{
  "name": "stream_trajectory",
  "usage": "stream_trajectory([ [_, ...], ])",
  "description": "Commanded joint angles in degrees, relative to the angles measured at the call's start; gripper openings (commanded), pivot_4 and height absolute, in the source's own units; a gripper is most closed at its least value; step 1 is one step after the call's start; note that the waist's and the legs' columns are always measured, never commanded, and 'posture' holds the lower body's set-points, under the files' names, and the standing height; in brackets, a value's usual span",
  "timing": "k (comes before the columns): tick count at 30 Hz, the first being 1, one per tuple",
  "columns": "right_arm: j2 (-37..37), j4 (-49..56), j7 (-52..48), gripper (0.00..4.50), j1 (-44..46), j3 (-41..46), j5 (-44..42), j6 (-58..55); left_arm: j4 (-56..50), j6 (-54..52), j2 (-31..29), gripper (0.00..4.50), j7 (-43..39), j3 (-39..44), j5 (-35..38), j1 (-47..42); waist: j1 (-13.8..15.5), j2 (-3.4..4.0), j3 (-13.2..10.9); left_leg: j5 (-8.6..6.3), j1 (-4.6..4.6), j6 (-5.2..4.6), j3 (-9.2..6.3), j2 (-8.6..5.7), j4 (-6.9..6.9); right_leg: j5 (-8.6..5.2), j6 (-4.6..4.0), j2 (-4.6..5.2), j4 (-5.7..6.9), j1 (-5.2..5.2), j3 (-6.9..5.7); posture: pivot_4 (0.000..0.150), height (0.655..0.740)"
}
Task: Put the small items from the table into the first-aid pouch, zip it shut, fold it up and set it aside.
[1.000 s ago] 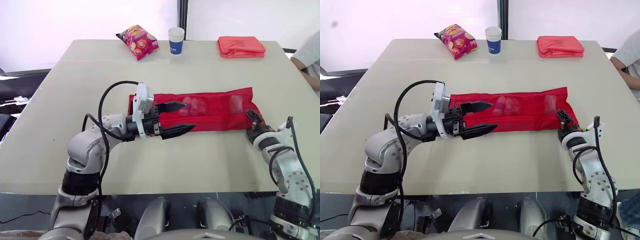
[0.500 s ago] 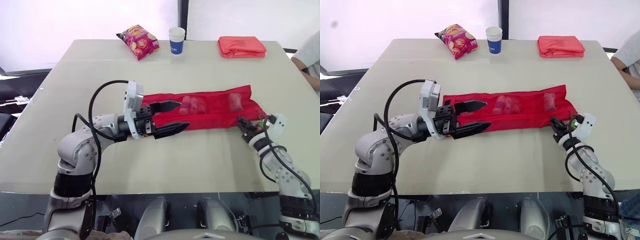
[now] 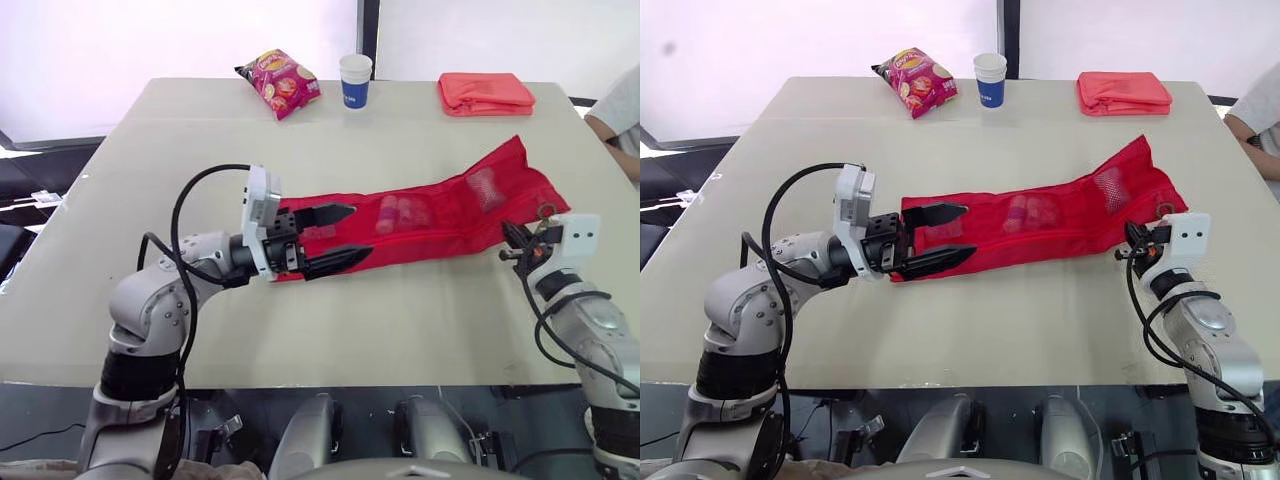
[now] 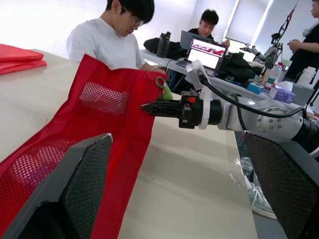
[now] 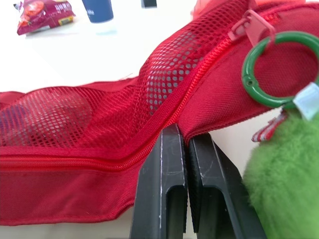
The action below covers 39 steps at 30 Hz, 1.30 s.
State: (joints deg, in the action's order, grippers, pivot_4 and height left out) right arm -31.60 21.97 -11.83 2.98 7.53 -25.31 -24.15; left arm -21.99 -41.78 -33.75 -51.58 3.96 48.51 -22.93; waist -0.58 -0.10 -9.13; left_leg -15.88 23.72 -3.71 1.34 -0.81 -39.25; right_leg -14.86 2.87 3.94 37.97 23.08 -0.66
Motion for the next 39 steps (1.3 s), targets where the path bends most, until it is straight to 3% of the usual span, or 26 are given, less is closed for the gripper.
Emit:
stream_trajectory([
  [1, -3.67, 7.56, -3.93, 0.06, 0.17, -4.87, 7.35, 3.35, -1.11, 1.71, -0.89, 4.5, -1.09, 0.63, -0.57, 0.58, -0.19, -0.01, 0.0, 0.0, 0.0, 0.0, 0.0, 0.01, 0.0, 0.0, 0.0, -0.02, 0.0, 0.0, 0.0, 0.15, 0.7395],
  [9, -7.94, 6.93, -12.4, 0.06, 10.46, -28.42, 29.9, 3.1, -0.29, 2.46, -2.69, 4.5, -1.92, 1.56, -1.96, 3.51, -0.19, -0.03, -0.01, 0.0, -0.03, 0.01, 0.01, 0.05, -0.03, 0.0, 0.0, -0.05, 0.0, 0.01, -0.09, 0.15, 0.7395],
  [13, -5.67, 1.82, -17.72, 0.06, 14.6, -35.55, 34.35, 0.64, -1.15, 2.76, -3.82, 4.5, -2.08, 2.19, -2.38, 5.92, -0.09, -0.1, -0.01, 0.0, -0.01, 0.01, -0.03, 0.04, -0.05, 0.0, 0.0, -0.03, -0.02, 0.01, -0.13, 0.15, 0.7395],
  [14, -5.0, 1.21, -18.78, 0.31, 15.11, -35.72, 34.12, -0.02, -1.33, 2.83, -4.18, 4.5, -2.11, 2.46, -2.45, 6.56, -0.05, -0.12, 0.0, 0.0, 0.0, 0.01, -0.03, 0.03, -0.05, 0.0, 0.0, -0.02, -0.02, 0.0, -0.13, 0.15, 0.7395],
  [16, -4.05, 1.56, -21.19, 0.98, 15.85, -34.46, 32.46, -1.42, -1.66, 2.93, -5.01, 4.5, -2.05, 3.27, -2.53, 8.16, -0.06, -0.12, 0.0, 0.01, 0.01, 0.01, -0.05, 0.02, -0.05, 0.0, 0.0, 0.02, -0.03, 0.0, -0.13, 0.15, 0.7395],
  [22, -1.18, 8.0, -26.92, 3.96, 14.86, -24.16, 20.32, -11.52, -2.9, 2.83, -6.36, 4.5, -1.51, 5.94, -1.94, 14.42, 0.04, -0.13, 0.0, 0.0, 0.01, 0.02, -0.11, 0.03, -0.06, 0.0, 0.0, 0.1, -0.02, -0.02, -0.12, 0.15, 0.7395],
  [25, -1.2, 14.2, -31.08, 4.35, 12.69, -11.26, 6.4, -17.4, -2.39, 0.55, -5.68, 4.5, 0.83, 9.63, 0.6, 19.21, 0.04, -0.14, -0.02, -0.01, 0.03, 0.02, -0.14, 0.03, -0.03, 0.0, -0.01, 0.29, -0.07, -0.02, -0.11, 0.15, 0.7395],
  [30, -0.29, 16.49, -31.22, 4.35, 12.85, 0.55, -7.73, -24.51, 1.76, -4.5, -3.92, 4.5, 6.78, 14.93, 6.07, 20.29, 0.08, -0.17, 0.0, -0.01, -0.01, 0.02, -0.2, 0.05, -0.03, 0.01, -0.01, 0.34, -0.04, -0.06, -0.15, 0.15, 0.7395],
  [35, -2.24, 12.33, -33.03, 4.35, 16.54, 2.76, -10.48, -21.92, 7.49, -13.31, -3.41, 4.5, 14.83, 19.63, 12.76, 19.85, -0.15, -0.17, 0.0, -0.01, 0.0, 0.02, -0.19, 0.04, -0.03, 0.01, -0.02, 0.32, -0.01, -0.03, -0.13, 0.15, 0.7395],
  [39, -4.82, 5.92, -37.82, 4.35, 19.6, -0.26, -6.71, -13.96, 15.34, -16.99, -3.17, 4.5, 20.73, 23.18, 14.4, 17.2, 0.01, -0.19, 0.0, -0.01, 0.0, 0.01, -0.2, 0.02, -0.03, 0.01, -0.01, 0.29, -0.02, -0.05, -0.17, 0.15, 0.7395],
])
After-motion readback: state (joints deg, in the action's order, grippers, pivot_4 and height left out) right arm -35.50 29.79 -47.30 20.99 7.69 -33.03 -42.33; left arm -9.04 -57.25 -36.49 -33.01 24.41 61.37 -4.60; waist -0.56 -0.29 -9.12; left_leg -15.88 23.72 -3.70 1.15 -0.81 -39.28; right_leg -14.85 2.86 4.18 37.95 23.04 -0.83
